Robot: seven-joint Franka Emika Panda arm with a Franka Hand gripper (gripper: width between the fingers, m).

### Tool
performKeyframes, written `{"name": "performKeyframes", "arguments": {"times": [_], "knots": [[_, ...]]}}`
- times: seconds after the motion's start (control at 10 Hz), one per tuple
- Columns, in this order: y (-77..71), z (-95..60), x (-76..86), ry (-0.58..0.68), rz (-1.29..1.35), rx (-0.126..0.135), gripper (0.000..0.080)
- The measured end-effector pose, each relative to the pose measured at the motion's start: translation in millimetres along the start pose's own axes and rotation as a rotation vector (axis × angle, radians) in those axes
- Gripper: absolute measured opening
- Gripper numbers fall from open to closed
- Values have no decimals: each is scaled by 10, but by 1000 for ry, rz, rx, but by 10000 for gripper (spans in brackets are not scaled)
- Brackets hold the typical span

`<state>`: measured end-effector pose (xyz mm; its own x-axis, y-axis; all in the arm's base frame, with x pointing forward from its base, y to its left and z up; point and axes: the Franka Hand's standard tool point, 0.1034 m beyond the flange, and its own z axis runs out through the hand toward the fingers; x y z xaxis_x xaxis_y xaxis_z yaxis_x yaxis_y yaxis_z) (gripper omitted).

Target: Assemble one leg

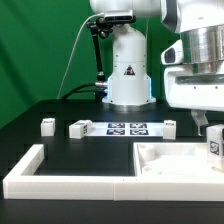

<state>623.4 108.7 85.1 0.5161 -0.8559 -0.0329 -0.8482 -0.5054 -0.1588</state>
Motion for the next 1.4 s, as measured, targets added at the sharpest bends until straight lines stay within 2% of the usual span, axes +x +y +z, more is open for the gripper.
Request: {"name": "performKeyframes", "arguments": {"times": [0.1, 0.2, 0.3, 0.6, 1.1, 1.4], "knots": [[0, 0, 0, 0, -48, 0, 548], [1, 2, -1, 1, -130, -1, 548], [0, 8, -12, 0, -239, -2, 628], [-17, 18, -68, -3, -546, -5, 648], [-119, -1, -129, 5, -1055, -46, 648], [-69, 29, -34, 34, -1293, -46, 648]]}}
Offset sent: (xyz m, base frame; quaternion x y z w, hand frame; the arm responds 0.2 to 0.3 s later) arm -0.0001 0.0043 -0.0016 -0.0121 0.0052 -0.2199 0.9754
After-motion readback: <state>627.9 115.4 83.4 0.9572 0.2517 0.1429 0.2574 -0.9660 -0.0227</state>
